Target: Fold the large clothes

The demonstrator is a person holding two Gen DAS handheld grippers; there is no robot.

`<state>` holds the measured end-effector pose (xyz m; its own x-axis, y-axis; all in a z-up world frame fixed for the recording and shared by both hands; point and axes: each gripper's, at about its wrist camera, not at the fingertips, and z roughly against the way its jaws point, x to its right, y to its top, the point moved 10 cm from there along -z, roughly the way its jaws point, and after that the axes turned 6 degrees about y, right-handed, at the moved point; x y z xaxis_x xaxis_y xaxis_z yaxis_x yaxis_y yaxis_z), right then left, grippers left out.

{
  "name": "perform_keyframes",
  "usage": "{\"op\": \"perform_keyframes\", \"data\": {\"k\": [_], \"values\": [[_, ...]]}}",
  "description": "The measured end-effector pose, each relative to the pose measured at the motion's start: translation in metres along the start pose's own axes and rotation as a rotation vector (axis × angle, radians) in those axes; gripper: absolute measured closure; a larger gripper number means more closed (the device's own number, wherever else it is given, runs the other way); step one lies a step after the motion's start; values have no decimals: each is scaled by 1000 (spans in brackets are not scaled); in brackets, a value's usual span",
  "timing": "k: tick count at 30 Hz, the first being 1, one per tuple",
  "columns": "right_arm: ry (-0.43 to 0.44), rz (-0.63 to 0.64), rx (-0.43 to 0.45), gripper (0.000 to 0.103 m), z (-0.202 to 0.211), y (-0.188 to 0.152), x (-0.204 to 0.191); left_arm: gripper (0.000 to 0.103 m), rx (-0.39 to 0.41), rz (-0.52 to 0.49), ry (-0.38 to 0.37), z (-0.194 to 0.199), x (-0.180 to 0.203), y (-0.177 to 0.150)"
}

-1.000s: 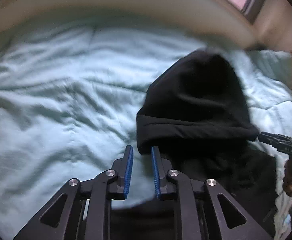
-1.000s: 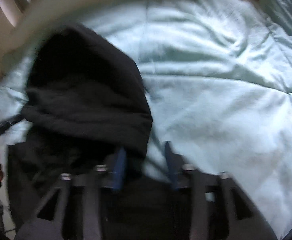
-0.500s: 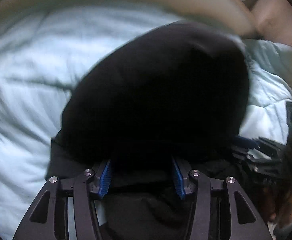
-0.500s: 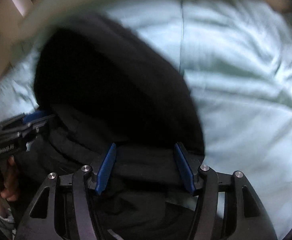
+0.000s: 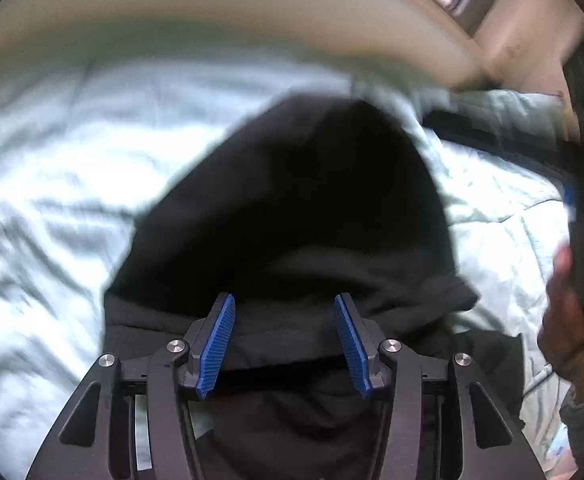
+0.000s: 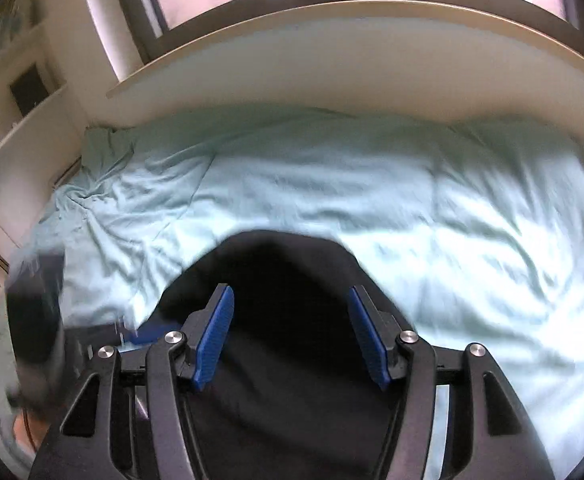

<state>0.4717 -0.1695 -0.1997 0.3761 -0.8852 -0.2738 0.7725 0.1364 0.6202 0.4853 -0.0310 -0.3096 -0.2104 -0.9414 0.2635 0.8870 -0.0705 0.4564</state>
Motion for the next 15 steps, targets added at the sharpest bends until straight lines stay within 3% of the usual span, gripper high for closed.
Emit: {"op": "perform_keyframes", "data": {"k": [2,5,6,11,15], "values": [[-39,-32,-90,47,-39,-14,11,50,-2,27,-36,-12,-11,-8],[-44,-83,-265,53,-90,-67,29,50,-1,109,-118,-17,-26,-10],[-52,-73,-269,53,-96,-75,30,50,-3,110,-125,-17,-28,-9],[31,-64,-199,53,-50,-70,20,50,-11,53,-97,-10,-17,-5],[-38,17,-179,53,16,-83,18,50,74,10,-107,36,-11,11]]}}
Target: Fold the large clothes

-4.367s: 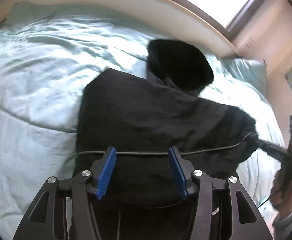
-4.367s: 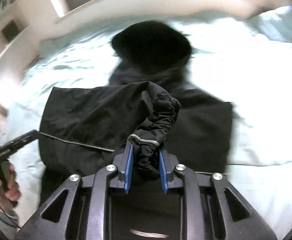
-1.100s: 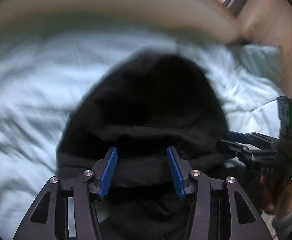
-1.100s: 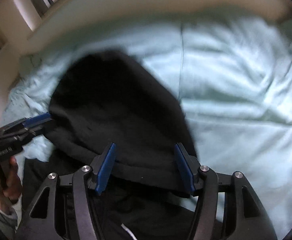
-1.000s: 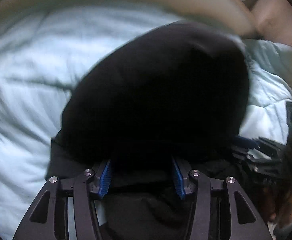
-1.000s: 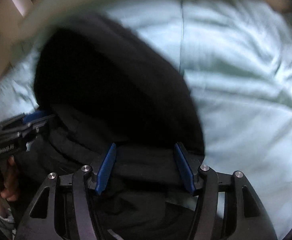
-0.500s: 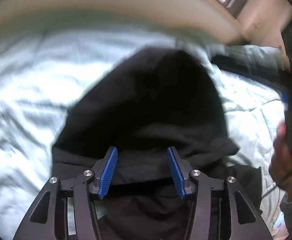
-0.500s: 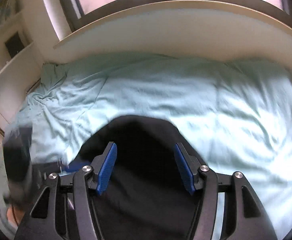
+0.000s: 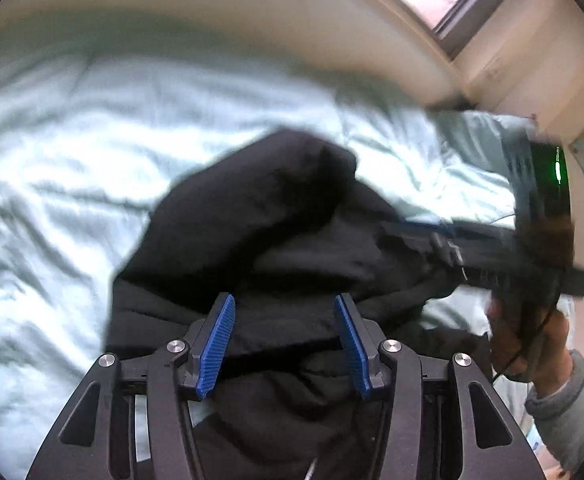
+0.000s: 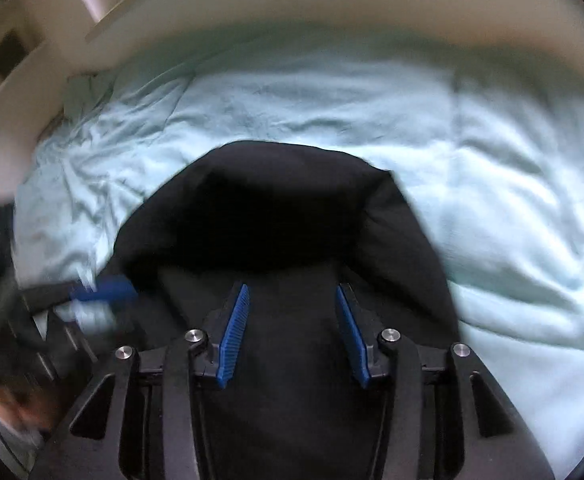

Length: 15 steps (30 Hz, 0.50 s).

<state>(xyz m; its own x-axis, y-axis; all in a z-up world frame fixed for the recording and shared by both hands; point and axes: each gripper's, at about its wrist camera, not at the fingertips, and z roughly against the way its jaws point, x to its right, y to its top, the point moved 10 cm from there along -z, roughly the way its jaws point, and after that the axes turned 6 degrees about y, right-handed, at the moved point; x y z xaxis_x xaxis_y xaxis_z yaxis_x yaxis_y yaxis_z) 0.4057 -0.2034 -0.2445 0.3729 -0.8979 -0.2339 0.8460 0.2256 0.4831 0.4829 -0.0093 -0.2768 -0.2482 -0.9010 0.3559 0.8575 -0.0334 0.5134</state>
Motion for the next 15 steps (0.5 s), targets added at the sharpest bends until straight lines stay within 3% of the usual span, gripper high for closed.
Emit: {"op": "perform_keyframes", "data": {"k": [3,6,8,10,13,15], "values": [[19,-39,-42,53,12,-26,7,48,18,10,75,5,-15,5],[-12,-76,-130,53,-9,-50,33,48,-85,79,105,-29,-32,-1],[23,-124,-166,53,-22,-62,40,48,-124,96,99,-47,-34,-11],[66,-150,-151,53,-16,-59,43,48,-111,64,108,-36,-30,-6],[115,-142,-90,53,17,-50,49,48,-60,35,33,-3,-17,10],[116,-121,-46,39,39,-43,58,43,-26,8,10,18,-15,26]]}}
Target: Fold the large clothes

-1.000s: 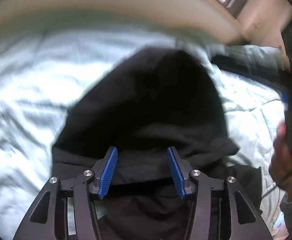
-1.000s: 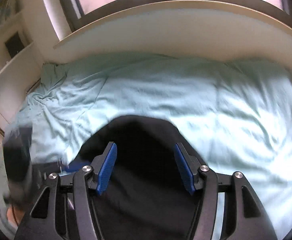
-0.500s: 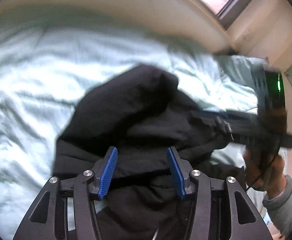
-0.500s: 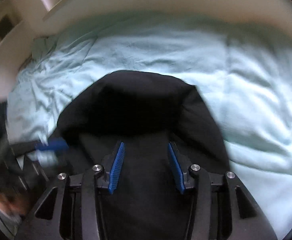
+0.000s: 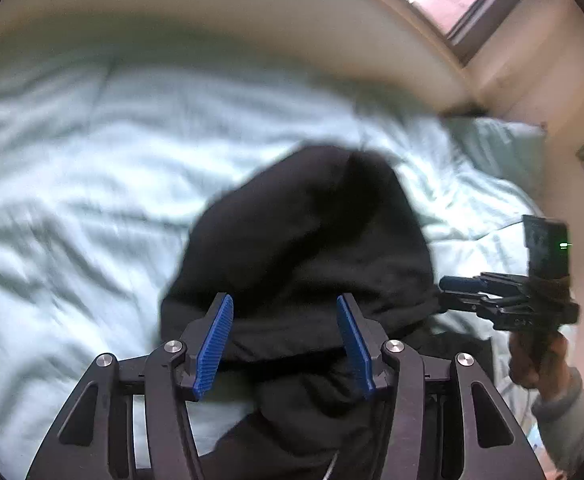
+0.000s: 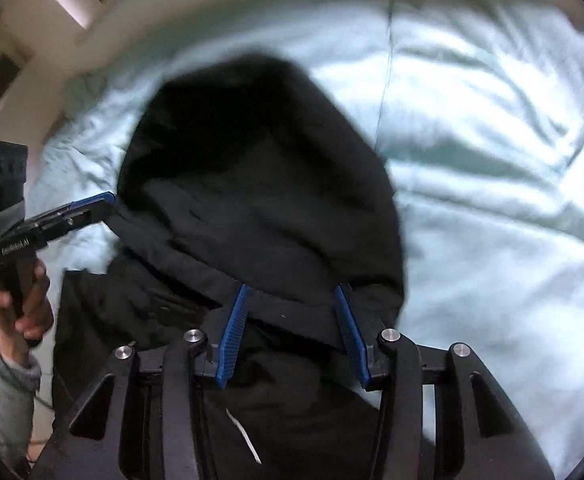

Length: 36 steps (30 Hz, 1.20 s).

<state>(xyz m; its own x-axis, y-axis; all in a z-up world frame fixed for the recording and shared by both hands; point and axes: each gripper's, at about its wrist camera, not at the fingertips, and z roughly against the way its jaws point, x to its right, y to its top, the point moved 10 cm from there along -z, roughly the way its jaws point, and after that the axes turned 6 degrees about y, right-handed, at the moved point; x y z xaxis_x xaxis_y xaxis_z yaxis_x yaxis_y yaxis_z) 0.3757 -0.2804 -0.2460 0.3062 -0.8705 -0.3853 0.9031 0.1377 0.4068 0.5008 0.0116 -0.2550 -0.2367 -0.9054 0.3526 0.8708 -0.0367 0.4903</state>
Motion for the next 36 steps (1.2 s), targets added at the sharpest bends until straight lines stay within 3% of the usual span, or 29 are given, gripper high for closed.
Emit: {"op": "perform_keyframes", "data": {"k": [1,2,3,7,9,11,14,15,16,17,19,20,22,26,29,33,36], "values": [[-5,8,24,31,11,5,7,36,1,-13,-7,8,-2,9],[0,9,34,31,15,9,13,24,-2,-19,-7,11,-7,14],[14,5,37,31,18,12,19,22,-15,-27,-15,12,-12,20],[124,-8,-6,31,0,28,34,22,-173,-76,-97,-3,-42,22],[127,8,-36,31,-10,35,38,22,-241,-54,-127,-16,-54,24],[164,7,-49,31,-25,44,37,22,-284,-14,-193,-33,-58,21],[236,-47,-73,31,-52,56,38,22,-300,18,-233,-61,-57,14],[247,-60,-83,34,-56,57,39,22,-314,37,-237,-71,-57,10],[253,-49,-99,53,-64,56,34,22,-321,49,-238,-76,-56,7],[216,-14,-105,63,-68,54,31,23,-315,56,-226,-80,-55,4],[172,49,-101,79,-64,50,18,51,-284,20,-196,-75,-47,0],[166,64,-94,85,-59,48,13,71,-271,-22,-184,-67,-41,-5],[139,117,-54,86,-32,42,-4,76,-212,-90,-154,-41,-30,-11],[102,189,28,86,26,24,-42,78,-121,-152,-157,28,-1,-29],[14,263,89,87,72,-7,-73,78,-62,-223,-137,88,24,-58],[-110,344,160,89,132,-65,-117,78,-19,-300,-83,152,52,-111],[-184,386,179,89,161,-123,-143,78,-8,-282,-80,183,63,-157]]}}
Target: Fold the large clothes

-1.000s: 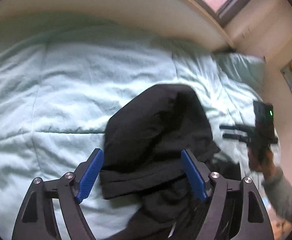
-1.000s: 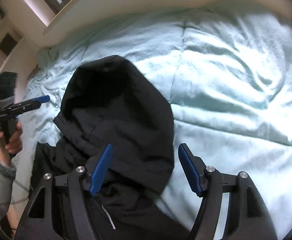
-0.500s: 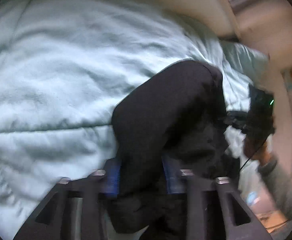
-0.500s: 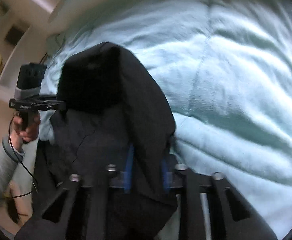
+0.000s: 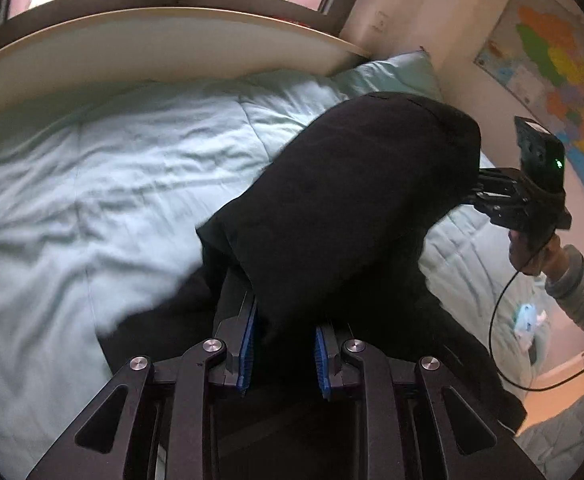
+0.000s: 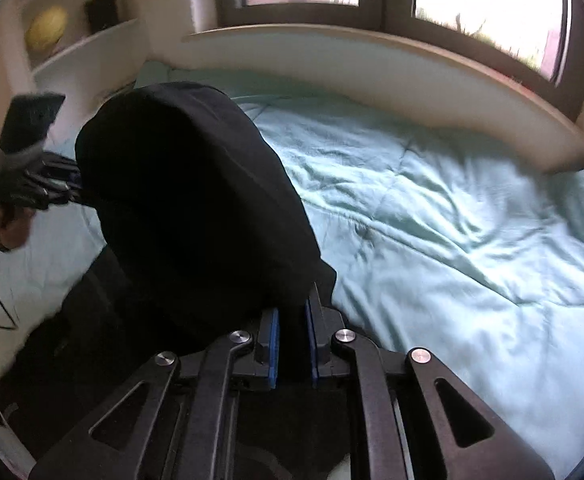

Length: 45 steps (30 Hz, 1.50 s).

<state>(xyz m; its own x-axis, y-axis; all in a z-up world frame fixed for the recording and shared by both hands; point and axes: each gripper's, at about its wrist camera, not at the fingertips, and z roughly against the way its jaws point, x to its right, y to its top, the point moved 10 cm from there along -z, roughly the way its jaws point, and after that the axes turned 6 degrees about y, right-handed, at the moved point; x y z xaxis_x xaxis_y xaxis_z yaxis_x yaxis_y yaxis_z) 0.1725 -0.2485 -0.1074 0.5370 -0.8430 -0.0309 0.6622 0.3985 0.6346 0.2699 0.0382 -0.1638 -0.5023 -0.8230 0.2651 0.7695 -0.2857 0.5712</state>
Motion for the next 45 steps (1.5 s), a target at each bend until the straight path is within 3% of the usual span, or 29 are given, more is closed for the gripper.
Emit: {"op": "perform_keyframes", "data": {"k": [5,8,9,10,12,13,14,16,21,26,29,31,35,37,40,42,45], "values": [[0,-96,-73,89,7,-74,-30,78,-100,148,24,-14,14,-102],[39,-232,-182,89,-10,-131,-32,78,-214,268,66,-34,7,-168],[28,-272,-212,89,-12,-142,-29,78,-221,305,58,-30,7,-176],[21,-319,-232,88,-13,-151,-21,78,-210,330,45,-21,9,-176],[10,-386,-226,85,-7,-147,-7,78,-163,291,98,4,7,-158],[-2,-400,-200,79,-1,-135,0,78,-136,256,131,16,6,-143],[-10,-402,-173,66,4,-120,4,77,-107,234,133,26,6,-124],[-17,-402,-105,53,9,-84,16,75,-53,220,100,36,7,-82],[69,-434,-39,53,-17,3,11,71,8,216,46,12,14,10],[104,-460,-76,53,-45,28,-4,71,-61,276,-14,-22,21,37],[116,-459,-94,53,-54,24,-19,70,-80,280,-30,-31,22,33],[168,-481,-129,53,-61,9,-31,70,-132,304,-59,-43,22,16],[233,-437,-201,53,-64,-43,-69,70,-179,349,-85,-52,25,-40],[219,-411,-254,53,-73,-74,-86,70,-202,387,-75,-57,29,-72],[147,-390,-368,53,-112,-135,-103,70,-271,440,2,-93,21,-119],[118,-378,-347,55,-137,-168,-106,71,-283,466,15,-114,16,-137],[100,-384,-288,55,-133,-169,-106,71,-243,468,27,-115,16,-138]]}}
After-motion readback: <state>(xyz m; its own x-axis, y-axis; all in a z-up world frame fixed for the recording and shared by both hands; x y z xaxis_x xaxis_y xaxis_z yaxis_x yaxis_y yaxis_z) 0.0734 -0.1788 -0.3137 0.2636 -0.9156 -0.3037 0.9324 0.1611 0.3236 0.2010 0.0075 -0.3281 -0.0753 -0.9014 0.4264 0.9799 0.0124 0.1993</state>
